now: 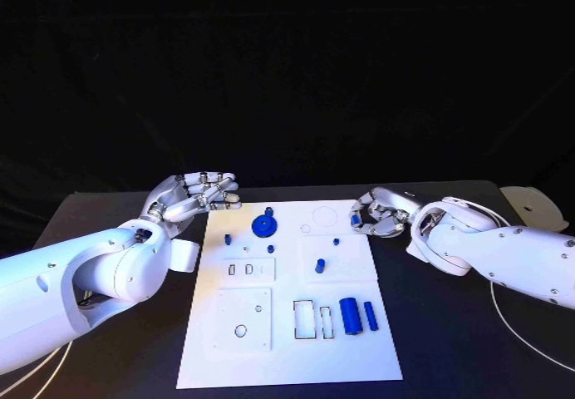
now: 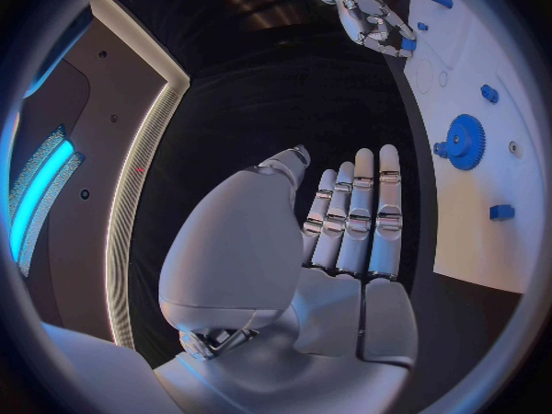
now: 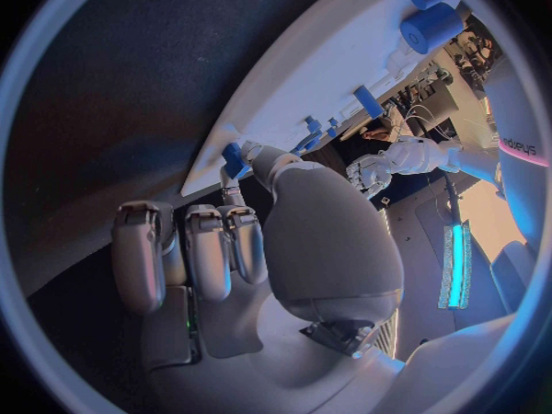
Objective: Assemble the parts on the task board
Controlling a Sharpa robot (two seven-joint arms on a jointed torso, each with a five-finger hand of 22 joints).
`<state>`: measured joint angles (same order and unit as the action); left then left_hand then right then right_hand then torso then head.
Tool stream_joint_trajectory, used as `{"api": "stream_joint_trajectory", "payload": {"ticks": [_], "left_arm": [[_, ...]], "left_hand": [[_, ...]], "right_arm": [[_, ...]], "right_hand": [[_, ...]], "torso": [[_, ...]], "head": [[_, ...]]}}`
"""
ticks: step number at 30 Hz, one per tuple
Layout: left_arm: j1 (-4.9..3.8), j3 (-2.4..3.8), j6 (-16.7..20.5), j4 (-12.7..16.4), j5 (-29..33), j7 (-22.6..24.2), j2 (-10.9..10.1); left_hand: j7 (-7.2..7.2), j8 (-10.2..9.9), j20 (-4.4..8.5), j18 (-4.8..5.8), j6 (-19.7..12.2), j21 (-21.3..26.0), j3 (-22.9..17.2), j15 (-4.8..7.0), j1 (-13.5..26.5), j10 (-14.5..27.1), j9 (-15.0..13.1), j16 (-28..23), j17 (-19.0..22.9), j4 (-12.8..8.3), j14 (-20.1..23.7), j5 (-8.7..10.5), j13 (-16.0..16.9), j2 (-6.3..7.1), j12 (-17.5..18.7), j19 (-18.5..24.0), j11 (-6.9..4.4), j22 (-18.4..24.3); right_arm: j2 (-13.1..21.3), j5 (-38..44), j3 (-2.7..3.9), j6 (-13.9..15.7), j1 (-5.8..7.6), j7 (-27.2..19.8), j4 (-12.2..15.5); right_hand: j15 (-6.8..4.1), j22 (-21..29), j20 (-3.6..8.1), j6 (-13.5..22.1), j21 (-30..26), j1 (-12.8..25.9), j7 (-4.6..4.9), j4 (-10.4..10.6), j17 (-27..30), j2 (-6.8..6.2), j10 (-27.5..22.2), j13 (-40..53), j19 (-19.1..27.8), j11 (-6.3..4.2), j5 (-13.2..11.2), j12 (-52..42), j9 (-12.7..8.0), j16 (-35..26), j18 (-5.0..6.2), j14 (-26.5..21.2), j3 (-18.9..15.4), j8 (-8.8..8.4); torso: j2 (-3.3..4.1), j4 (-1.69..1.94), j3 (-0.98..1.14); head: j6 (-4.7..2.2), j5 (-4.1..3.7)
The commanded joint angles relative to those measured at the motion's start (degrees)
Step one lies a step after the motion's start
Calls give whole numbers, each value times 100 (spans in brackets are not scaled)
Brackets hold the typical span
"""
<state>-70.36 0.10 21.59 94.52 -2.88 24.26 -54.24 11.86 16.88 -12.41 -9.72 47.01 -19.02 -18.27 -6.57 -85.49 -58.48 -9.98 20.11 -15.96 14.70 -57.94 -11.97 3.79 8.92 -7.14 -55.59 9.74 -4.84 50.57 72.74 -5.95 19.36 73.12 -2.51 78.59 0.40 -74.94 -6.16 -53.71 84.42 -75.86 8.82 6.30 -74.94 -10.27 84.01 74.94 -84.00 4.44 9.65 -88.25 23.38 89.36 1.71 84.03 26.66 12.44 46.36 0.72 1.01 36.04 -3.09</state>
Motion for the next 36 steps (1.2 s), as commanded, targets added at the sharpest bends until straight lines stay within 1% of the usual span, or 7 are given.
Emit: {"api": "stream_joint_trajectory", "payload": {"ticks": [1,6,11,18,25,31,36], "left_arm": [[-4,4,-85,8,-23,10,6],[-4,4,-79,7,-23,5,4],[-4,4,-67,7,-23,-4,2],[-4,4,-48,0,-23,-7,-5],[-3,3,-56,-87,-23,-9,49],[4,-4,-88,-304,-21,-12,209],[11,-18,-111,-504,-8,-11,357]], "left_hand": [[107,-38,-20,-78,-2,20,-42,-19,-18,-26,7,-26,-5,-6,-10,21,-3,50,38,-36,2,5],[107,-38,-20,-78,-2,20,-42,-19,-18,-26,7,-26,-5,-6,-10,21,-3,50,38,-36,2,5],[110,-43,-21,-77,-6,22,-50,-21,-16,-22,8,-31,-9,-9,-10,22,-3,48,48,-36,5,7],[110,-43,-21,-77,-6,22,-50,-21,-16,-22,8,-31,-9,-9,-10,22,-3,48,48,-36,5,7],[110,-44,-21,-78,-7,22,-56,-22,-19,-22,8,-33,-12,-12,-11,22,-3,45,53,-37,5,8],[109,-45,-21,-78,-7,22,-60,-21,-21,-23,9,-35,-14,-15,-12,22,-3,45,55,-38,5,9],[108,-45,-21,-78,-6,22,-63,-21,-21,-26,8,-36,-15,-16,-13,22,-2,43,56,-39,4,9]], "right_arm": [[-6,64,0,49,-2,6,-1],[-7,60,0,173,-2,-23,-5],[-9,19,0,410,-1,-94,13],[18,-21,4,809,26,24,232],[-8,183,8,845,137,550,847],[-419,521,-5,704,175,1060,1268],[-904,736,-53,492,136,1393,1358]], "right_hand": [[-90,-935,36,-219,20,15,-86,-34,-1248,74,480,1365,-218,-100,-2,-42,67,4,-4,543,62,133],[-231,-956,162,-538,30,-25,-280,-135,-1236,209,485,1368,-231,-272,-25,-43,226,0,-9,541,164,409],[-290,-1036,221,-586,102,-2,-349,-170,-1238,249,491,1374,-284,-335,-10,-48,307,0,-32,542,194,526],[-305,-1045,246,-510,109,58,-342,-159,-1222,245,466,1344,-290,-341,-20,-18,328,-5,-34,539,195,531],[-294,-1075,249,-411,134,81,-316,-161,-1199,304,410,1277,-309,-322,-52,51,341,-12,-43,534,246,517],[-291,-1102,247,-393,160,77,-312,-168,-1198,337,397,1261,-328,-319,-54,67,349,-13,-51,534,271,519],[-289,-1108,246,-374,165,89,-304,-163,-1185,350,391,1254,-332,-314,-54,75,351,-16,-53,531,279,516]], "torso": [[1,-2,-1],[-1,-3,1],[1,-1,2],[-13,-9,-4],[-69,-29,-20],[-172,-32,-36],[-248,-15,-54]], "head": [[2,0],[13,19],[18,24],[16,27],[18,88],[111,230],[184,357]]}}
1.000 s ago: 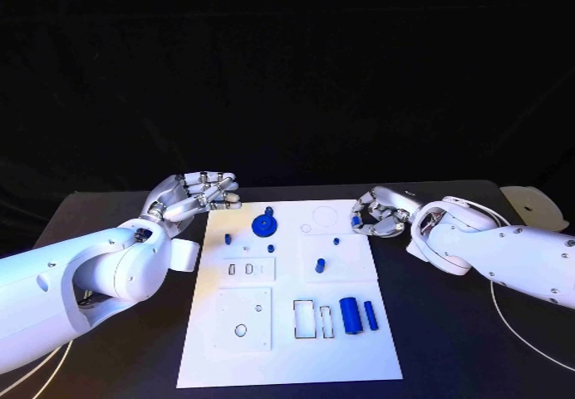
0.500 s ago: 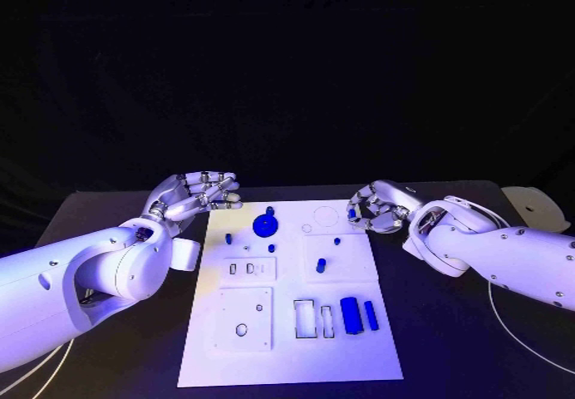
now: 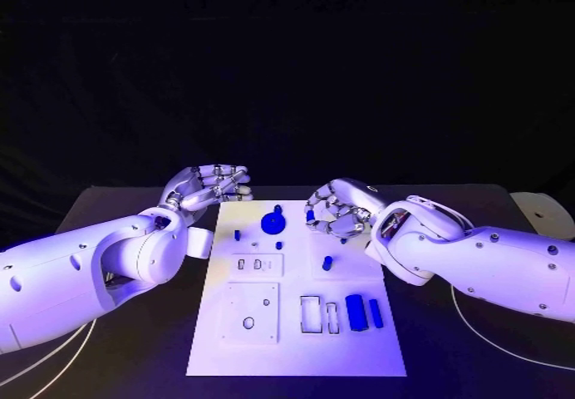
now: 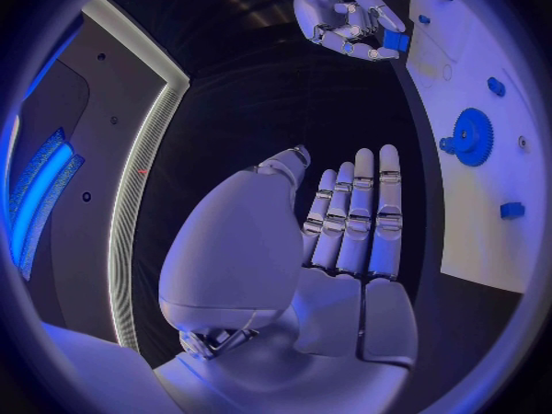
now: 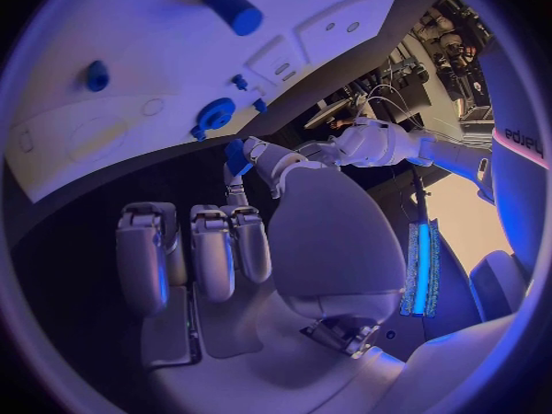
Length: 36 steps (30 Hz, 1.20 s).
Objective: Assemble the parts on the task board
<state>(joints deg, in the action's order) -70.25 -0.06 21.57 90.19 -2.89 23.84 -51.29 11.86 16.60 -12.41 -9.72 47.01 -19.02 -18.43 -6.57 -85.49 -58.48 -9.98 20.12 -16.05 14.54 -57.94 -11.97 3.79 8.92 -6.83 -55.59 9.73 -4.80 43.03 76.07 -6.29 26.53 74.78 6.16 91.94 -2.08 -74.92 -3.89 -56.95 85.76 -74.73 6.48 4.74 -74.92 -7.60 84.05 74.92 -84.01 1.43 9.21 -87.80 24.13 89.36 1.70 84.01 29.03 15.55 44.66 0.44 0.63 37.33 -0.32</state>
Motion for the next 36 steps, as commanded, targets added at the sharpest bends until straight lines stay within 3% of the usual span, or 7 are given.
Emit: {"api": "stream_joint_trajectory", "payload": {"ticks": [1,9,15,20,24,29,36], "left_arm": [[2,-7,-111,-111,0,31,94],[5,-28,-118,-338,25,31,269],[5,-32,-112,-370,29,36,297],[5,-32,-102,-376,30,43,288],[5,-32,-88,-378,30,49,268],[5,-32,-85,-373,30,55,254],[5,-32,-81,-372,30,55,235]], "left_hand": [[108,-17,-21,-78,-6,23,-47,-21,-21,-27,9,-36,-6,0,-13,22,-2,43,25,-39,4,5],[104,-14,-21,-78,3,23,-55,-21,-17,-40,7,-38,-10,1,-16,22,1,36,24,-41,1,6],[104,-14,-21,-78,3,23,-55,-21,-17,-40,7,-38,-10,1,-16,22,1,36,24,-41,1,6],[102,-12,-21,-78,7,23,-58,-20,-14,-46,6,-39,-12,2,-17,23,2,36,24,-42,0,7],[102,-12,-21,-78,7,23,-58,-20,-14,-46,6,-39,-12,2,-17,23,2,36,24,-42,0,7],[101,-12,-21,-78,10,23,-60,-20,-12,-50,5,-41,-14,1,-18,23,2,36,26,-42,-1,7],[101,-12,-21,-78,10,23,-60,-20,-12,-50,5,-41,-14,1,-18,23,2,36,26,-42,-1,7]], "right_arm": [[-259,452,-32,-274,-51,591,14],[-963,856,-114,-473,-315,940,-221],[-1239,1036,-133,-483,-480,1106,-384],[-1316,1102,-138,-507,-538,1154,-442],[-1372,1136,-142,-537,-569,1175,-481],[-1405,1187,-148,-564,-599,1197,-532],[-1419,1210,-152,-608,-630,1208,-570]], "right_hand": [[-40,-1111,19,-51,32,-24,-70,-7,-1187,82,388,1255,-332,-13,-10,29,276,-16,-53,532,42,205],[-37,-1112,17,-35,32,-5,-65,0,-1182,95,397,1266,-332,-8,-3,19,281,-18,-53,531,48,205],[-33,-1116,14,-19,35,20,-59,3,-1176,80,400,1269,-335,-3,11,17,285,-20,-54,530,41,204],[-30,-1118,12,-12,36,44,-56,7,-1172,63,402,1272,-337,0,19,15,290,-21,-54,529,33,206],[-30,-1120,12,-11,38,51,-56,8,-1178,58,406,1276,-338,0,20,11,291,-20,-55,531,30,207],[-28,-1122,11,-9,40,61,-55,10,-1176,52,407,1277,-340,1,21,10,293,-20,-55,530,27,208],[-26,-1120,8,-5,37,91,-53,17,-1172,31,408,1278,-339,4,23,9,297,-21,-54,530,15,211]], "torso": [[-86,12,-18],[-151,12,-44],[-143,28,-50],[-144,26,-52],[-139,5,-41],[-130,36,-33],[-129,41,-36]], "head": [[64,92],[193,256],[240,307],[279,331],[311,393],[362,389],[372,394]]}}
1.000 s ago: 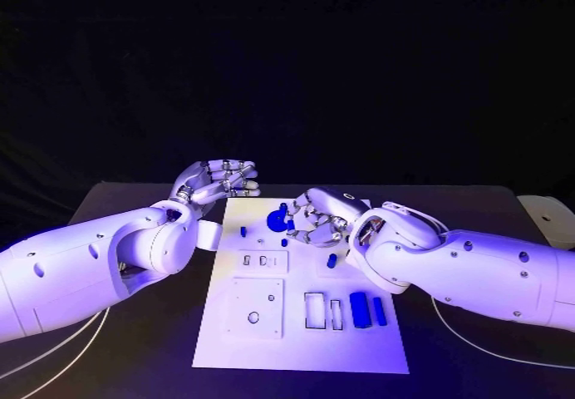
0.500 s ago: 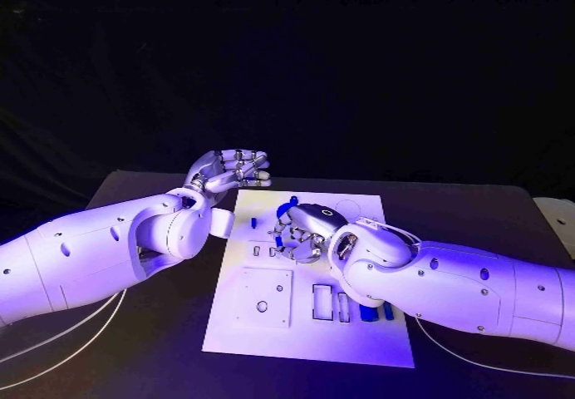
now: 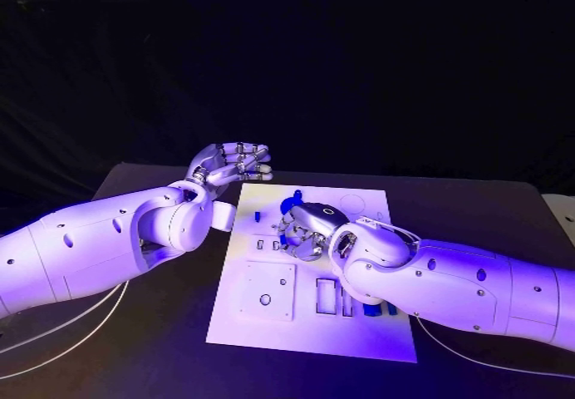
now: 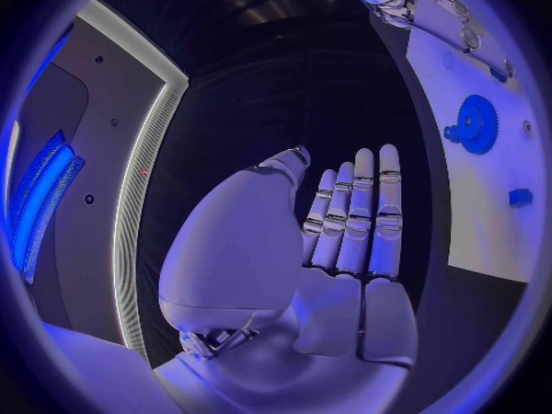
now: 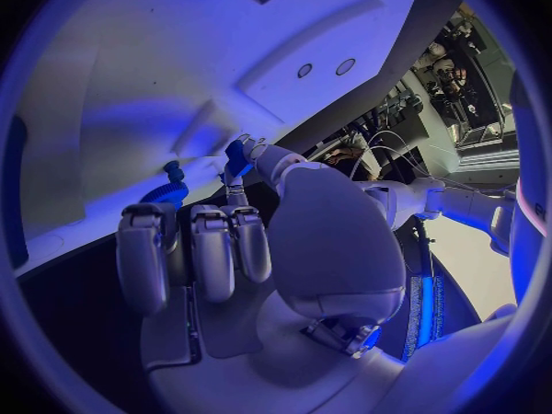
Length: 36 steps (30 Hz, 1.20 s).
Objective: Assemble the parts on the task board
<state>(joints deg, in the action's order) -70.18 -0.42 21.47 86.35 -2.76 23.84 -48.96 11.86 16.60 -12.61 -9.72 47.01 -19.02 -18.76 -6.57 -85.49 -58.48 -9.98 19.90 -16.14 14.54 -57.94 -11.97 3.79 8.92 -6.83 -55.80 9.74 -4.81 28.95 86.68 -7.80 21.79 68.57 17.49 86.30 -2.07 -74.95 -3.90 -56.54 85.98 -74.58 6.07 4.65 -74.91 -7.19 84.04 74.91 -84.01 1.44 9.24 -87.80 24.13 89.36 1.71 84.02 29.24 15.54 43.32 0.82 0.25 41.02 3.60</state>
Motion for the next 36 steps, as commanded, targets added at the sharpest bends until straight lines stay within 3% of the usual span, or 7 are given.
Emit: {"api": "stream_joint_trajectory", "payload": {"ticks": [1,20,36], "left_arm": [[-2,4,-71,12,17,55,0],[-2,4,-79,14,17,47,-14],[-2,3,-66,7,17,41,-25]], "left_hand": [[102,-12,-1,-78,10,23,-28,-20,-12,-50,6,-19,-5,1,-18,23,2,36,26,-21,-1,8],[102,-12,-1,-78,10,23,-28,-20,-12,-50,6,-19,-5,1,-18,23,2,36,26,-21,-1,8],[100,-14,-1,-78,16,27,-42,-18,-4,-63,5,-31,-15,-4,-18,25,2,43,39,-22,-3,13]], "right_arm": [[-12,150,-2,-143,-12,72,-10],[-55,148,-11,-199,-68,50,-112],[-48,159,-13,-324,-71,39,-90]], "right_hand": [[-26,-1116,9,-46,14,89,-11,29,-1173,-17,408,1279,-339,4,20,10,300,-22,-55,529,-12,213],[-24,-1115,6,-41,11,133,-9,47,-1170,-39,408,1279,-338,6,17,10,305,-22,-54,529,-27,217],[-16,-1111,-2,-9,3,256,4,90,-1161,-151,401,1270,-335,17,-16,21,309,-26,-52,527,-88,210]], "torso": [[5,0,2],[5,-8,3],[9,-5,7]], "head": [[3,3],[38,22],[51,20]]}}
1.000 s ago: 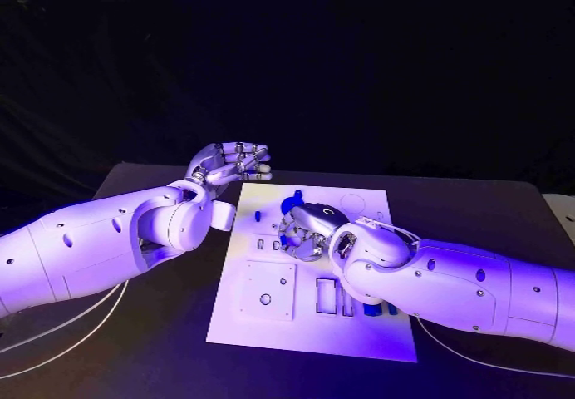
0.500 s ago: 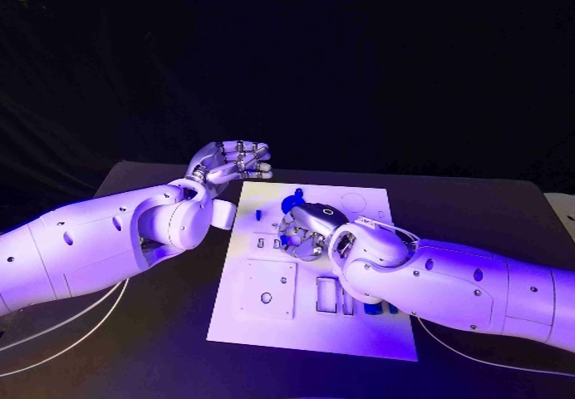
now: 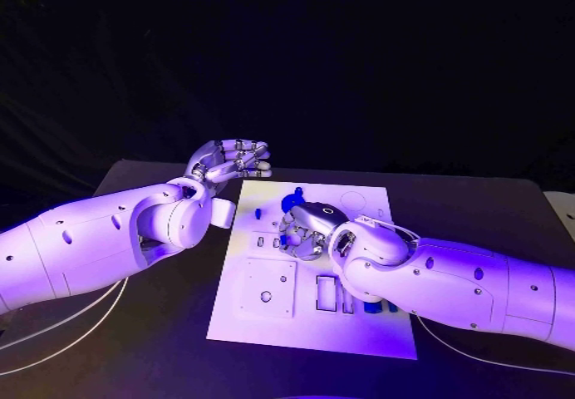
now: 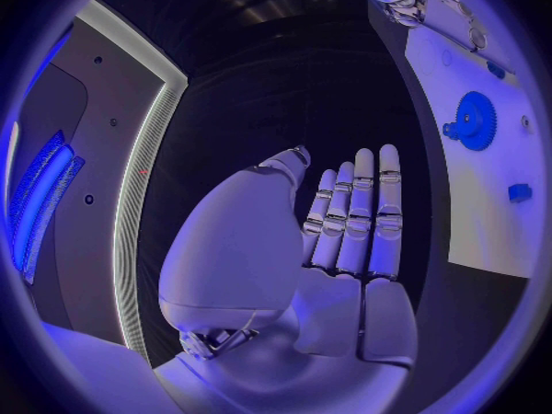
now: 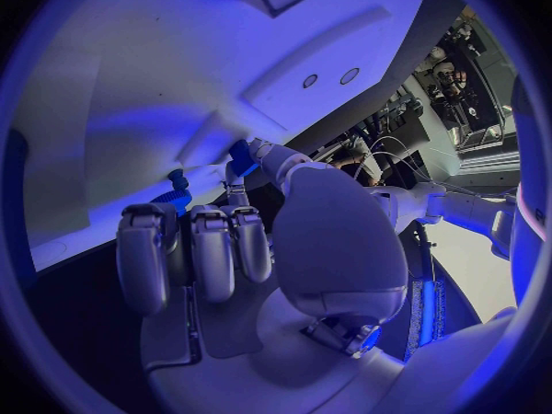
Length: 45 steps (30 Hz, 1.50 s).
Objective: Assemble the parts on the task board
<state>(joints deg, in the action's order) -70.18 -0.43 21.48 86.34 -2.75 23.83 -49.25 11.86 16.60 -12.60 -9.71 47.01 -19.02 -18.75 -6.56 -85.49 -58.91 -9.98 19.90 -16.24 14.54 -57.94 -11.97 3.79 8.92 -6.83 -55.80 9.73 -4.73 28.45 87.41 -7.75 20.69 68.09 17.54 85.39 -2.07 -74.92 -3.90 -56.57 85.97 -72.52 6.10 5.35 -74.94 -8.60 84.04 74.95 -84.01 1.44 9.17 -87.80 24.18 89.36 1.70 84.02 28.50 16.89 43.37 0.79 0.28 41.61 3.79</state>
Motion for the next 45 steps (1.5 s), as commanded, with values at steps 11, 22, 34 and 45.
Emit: {"api": "stream_joint_trajectory", "payload": {"ticks": [11,22,34,45], "left_arm": [[-3,4,-64,6,16,44,-8],[-3,3,-64,5,16,39,-18],[-3,3,-70,1,15,31,-25],[-3,2,-265,-77,-359,-254,-37]], "left_hand": [[100,-16,-1,-79,14,27,-45,-19,-4,-20,5,-33,-7,-6,-18,25,2,45,43,-22,-2,6],[100,-16,-1,-79,14,27,-45,-19,-4,-20,5,-33,-7,-6,-18,25,2,45,43,-22,-2,6],[101,-19,-2,-78,11,30,-50,-20,5,-21,6,-40,-13,-6,-17,26,1,50,53,-22,0,8],[78,-24,14,-88,16,-2,-5,7,126,-74,4,-3,-63,35,-130,44,9,108,68,-99,-23,2]], "right_arm": [[-5,126,-20,-147,-24,83,-19],[-11,174,-20,-51,-23,53,-22],[24,300,-20,112,-23,13,12],[428,269,19,1030,8,-394,450]], "right_hand": [[31,-1067,-36,142,-53,176,73,88,-1133,-153,331,1189,-301,77,-69,103,267,-33,-37,522,-80,-16],[130,-1032,-127,397,-104,378,189,277,-1096,-372,238,1097,-274,187,-340,204,192,-45,-25,513,-335,-193],[179,-989,-181,571,-167,339,246,419,-1078,-441,149,1017,-241,244,-137,292,160,-52,-10,508,-702,-304],[223,-930,-223,734,-282,-299,296,1113,-1023,-148,22,888,-195,291,-152,418,166,-73,15,494,-2304,-388]], "torso": [[4,0,3],[5,0,1],[4,4,3],[-18,0,0]], "head": [[-32,-26],[-38,-32],[-29,-31],[-54,-44]]}}
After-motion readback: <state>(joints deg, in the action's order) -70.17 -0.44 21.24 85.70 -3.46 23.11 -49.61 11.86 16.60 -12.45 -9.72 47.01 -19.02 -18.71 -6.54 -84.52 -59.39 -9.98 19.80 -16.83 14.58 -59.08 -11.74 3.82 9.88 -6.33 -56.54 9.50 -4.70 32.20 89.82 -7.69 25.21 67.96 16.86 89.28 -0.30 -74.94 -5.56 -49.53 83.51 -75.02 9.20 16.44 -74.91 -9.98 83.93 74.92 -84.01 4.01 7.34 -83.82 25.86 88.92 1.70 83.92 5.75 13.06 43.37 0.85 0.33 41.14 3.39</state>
